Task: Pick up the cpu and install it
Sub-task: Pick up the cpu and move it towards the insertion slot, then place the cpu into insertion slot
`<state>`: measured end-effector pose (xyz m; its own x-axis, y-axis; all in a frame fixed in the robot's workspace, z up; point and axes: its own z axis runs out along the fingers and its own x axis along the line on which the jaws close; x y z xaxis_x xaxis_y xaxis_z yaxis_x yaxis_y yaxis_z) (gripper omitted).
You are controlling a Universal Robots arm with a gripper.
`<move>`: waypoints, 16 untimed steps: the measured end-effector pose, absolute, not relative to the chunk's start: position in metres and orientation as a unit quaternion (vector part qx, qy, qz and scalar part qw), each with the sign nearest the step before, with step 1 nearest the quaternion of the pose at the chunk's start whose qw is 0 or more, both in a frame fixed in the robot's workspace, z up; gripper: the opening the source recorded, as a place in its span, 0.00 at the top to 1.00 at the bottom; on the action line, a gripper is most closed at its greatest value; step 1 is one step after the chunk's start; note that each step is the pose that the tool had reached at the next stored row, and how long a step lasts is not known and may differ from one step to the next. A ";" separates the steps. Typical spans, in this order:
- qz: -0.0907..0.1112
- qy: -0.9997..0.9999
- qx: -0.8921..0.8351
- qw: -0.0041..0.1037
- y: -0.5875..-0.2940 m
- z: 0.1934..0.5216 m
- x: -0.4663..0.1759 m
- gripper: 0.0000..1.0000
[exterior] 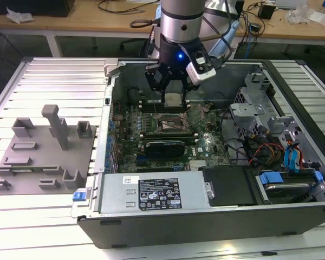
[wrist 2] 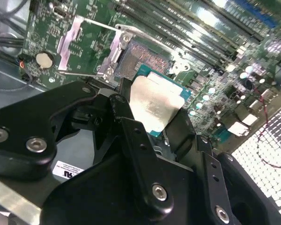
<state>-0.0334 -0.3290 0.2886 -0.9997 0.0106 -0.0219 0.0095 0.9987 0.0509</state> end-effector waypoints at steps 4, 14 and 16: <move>0.025 1.000 0.004 0.011 -0.327 0.286 -0.032 0.45; 0.026 1.000 0.004 0.011 -0.327 0.286 -0.032 0.45; 0.026 1.000 0.004 0.011 -0.327 0.286 -0.032 0.45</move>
